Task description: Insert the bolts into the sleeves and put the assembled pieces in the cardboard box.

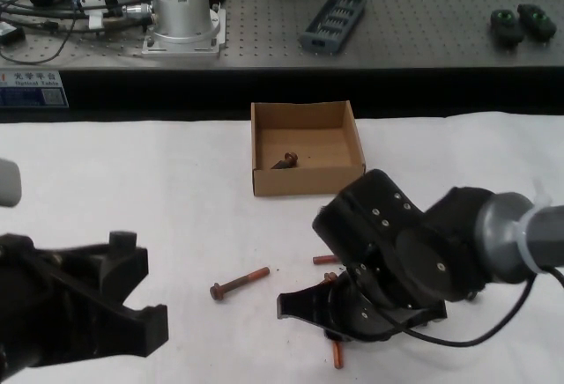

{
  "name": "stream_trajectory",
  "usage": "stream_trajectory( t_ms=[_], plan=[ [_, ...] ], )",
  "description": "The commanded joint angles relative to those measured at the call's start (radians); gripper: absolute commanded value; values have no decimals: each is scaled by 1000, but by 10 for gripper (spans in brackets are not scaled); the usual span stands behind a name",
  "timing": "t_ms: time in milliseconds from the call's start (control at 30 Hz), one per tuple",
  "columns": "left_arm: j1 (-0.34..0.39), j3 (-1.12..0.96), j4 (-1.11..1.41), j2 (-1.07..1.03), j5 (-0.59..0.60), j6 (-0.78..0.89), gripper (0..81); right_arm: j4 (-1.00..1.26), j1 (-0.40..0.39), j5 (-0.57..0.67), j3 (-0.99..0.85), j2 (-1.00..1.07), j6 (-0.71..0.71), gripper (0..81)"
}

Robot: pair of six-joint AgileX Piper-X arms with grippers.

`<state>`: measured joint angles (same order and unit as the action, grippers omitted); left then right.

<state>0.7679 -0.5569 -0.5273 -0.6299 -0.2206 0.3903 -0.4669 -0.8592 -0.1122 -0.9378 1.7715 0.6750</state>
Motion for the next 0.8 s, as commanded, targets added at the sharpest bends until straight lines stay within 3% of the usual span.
stream_trajectory(
  t_ms=[0, 567, 767],
  plan=[
    [-3, -26, 7, 9, 1, -41, 83, -23, -1, -12, -24, 8, -19, 138],
    [-3, -28, -1, 9, 1, -53, 83, -115, -4, -52, -23, 45, -37, 136],
    [-3, -28, -1, 9, 1, -53, 83, -120, -3, -52, -23, 45, -67, 90]
  ],
)
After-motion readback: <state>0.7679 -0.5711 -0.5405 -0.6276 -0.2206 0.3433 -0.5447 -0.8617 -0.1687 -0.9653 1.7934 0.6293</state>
